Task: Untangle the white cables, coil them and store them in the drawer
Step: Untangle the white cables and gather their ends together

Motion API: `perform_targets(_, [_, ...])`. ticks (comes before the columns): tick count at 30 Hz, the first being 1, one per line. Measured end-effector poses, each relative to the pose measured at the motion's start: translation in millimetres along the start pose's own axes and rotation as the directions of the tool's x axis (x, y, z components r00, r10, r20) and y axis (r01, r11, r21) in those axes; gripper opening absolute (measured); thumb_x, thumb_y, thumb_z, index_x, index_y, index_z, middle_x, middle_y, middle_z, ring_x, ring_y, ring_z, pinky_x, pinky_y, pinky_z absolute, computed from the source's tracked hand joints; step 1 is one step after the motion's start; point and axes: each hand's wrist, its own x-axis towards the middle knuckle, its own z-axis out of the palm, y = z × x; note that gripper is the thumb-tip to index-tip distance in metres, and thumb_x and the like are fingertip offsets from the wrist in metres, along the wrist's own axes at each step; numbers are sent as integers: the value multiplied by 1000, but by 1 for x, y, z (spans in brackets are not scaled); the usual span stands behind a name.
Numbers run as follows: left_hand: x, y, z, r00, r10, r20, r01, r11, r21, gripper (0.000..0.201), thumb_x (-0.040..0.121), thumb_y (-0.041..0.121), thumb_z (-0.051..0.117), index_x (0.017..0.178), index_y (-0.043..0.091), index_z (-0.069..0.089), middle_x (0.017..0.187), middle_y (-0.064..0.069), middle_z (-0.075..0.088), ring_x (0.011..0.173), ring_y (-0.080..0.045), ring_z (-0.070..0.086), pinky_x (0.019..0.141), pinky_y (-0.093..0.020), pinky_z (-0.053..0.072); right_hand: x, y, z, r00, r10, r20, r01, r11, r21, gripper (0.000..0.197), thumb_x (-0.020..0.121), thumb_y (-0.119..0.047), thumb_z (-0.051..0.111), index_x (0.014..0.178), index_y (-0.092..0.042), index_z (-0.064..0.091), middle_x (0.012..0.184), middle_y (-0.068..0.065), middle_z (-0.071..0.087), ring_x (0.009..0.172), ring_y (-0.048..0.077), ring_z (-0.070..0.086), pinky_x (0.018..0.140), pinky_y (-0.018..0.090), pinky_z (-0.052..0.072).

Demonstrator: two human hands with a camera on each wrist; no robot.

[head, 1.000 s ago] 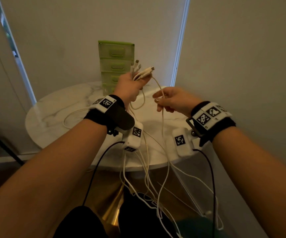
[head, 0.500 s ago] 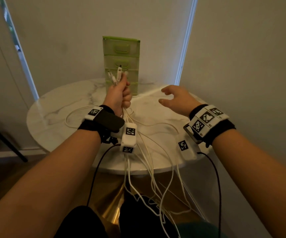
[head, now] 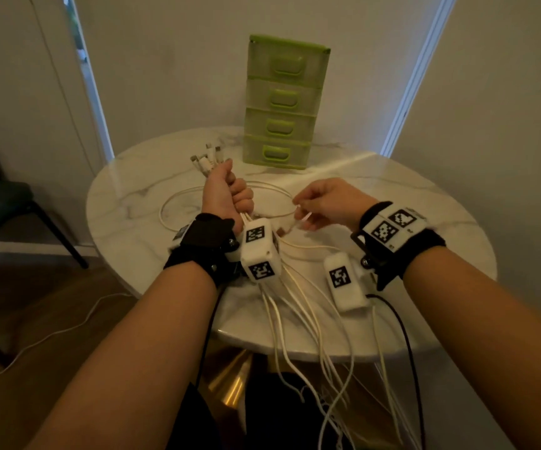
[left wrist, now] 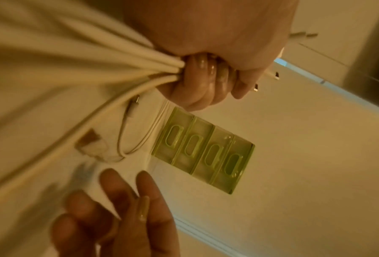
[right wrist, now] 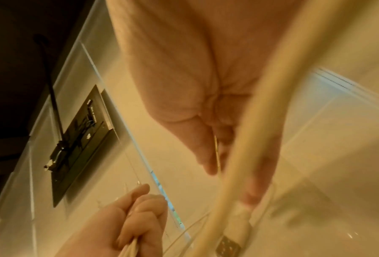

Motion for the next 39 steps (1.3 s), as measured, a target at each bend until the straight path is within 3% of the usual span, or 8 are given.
perform_targets(4, [0,-1,-1,999,-53,-1,53,984,169,47,97,29,42,56,23,20,37,8,17,30,-7,12,31,-17,8,24,4,2,995,4,96,32,930,-366,42,83,2,57,120,-17,59,113,4,55,91,14,54,64,24,49])
perform_targets(8, [-1,0,-1,996,-87,14,82,974,213,48,97,28,44,55,22,21,37,8,18,29,-6,13,30,-16,9,36,1,12,988,46,146,24,895,-445,52,81,-4,63,129,-20,53,134,6,49,111,19,50,81,26,41])
perform_targets(12, [-1,1,-2,994,-106,5,103,970,220,48,97,26,43,56,22,19,36,7,18,27,-6,13,29,-14,9,40,-2,16,981,26,191,72,869,-489,40,80,-4,67,117,-13,58,117,6,55,94,17,52,74,29,48])
perform_targets(17, [-1,0,-1,993,-117,-24,120,964,236,48,96,26,44,56,23,18,34,8,18,26,-6,13,28,-13,9,38,3,15,981,72,178,22,879,-477,19,78,-3,67,76,-19,58,74,-1,55,67,14,52,63,26,48])
perform_targets(20, [-3,-2,-1,994,-102,-27,105,959,263,47,96,27,45,56,23,21,35,8,19,28,-6,14,28,-14,10,34,5,12,998,-53,-39,38,949,-312,19,84,-8,60,70,-19,55,66,-3,51,59,11,46,54,21,41])
perform_targets(24, [-4,-6,3,1000,-18,4,15,936,350,41,97,32,46,60,20,32,36,10,23,28,-5,18,29,-11,15,27,1,13,961,-89,-263,144,969,199,25,90,-8,55,67,-18,52,63,1,48,51,13,43,50,23,38])
perform_targets(29, [-6,-9,6,989,67,132,-114,912,394,22,100,28,43,87,16,56,43,12,33,33,-1,24,31,-12,20,22,-7,32,975,-76,-211,175,844,508,24,91,0,49,71,-12,52,65,5,50,45,10,44,42,19,36])
perform_targets(39, [-9,-12,8,965,94,244,-195,881,432,17,97,21,49,95,15,64,66,2,33,37,0,27,34,-12,23,20,-15,42,985,-56,-163,159,667,728,18,92,0,48,79,-11,53,63,5,48,36,4,46,38,16,40])
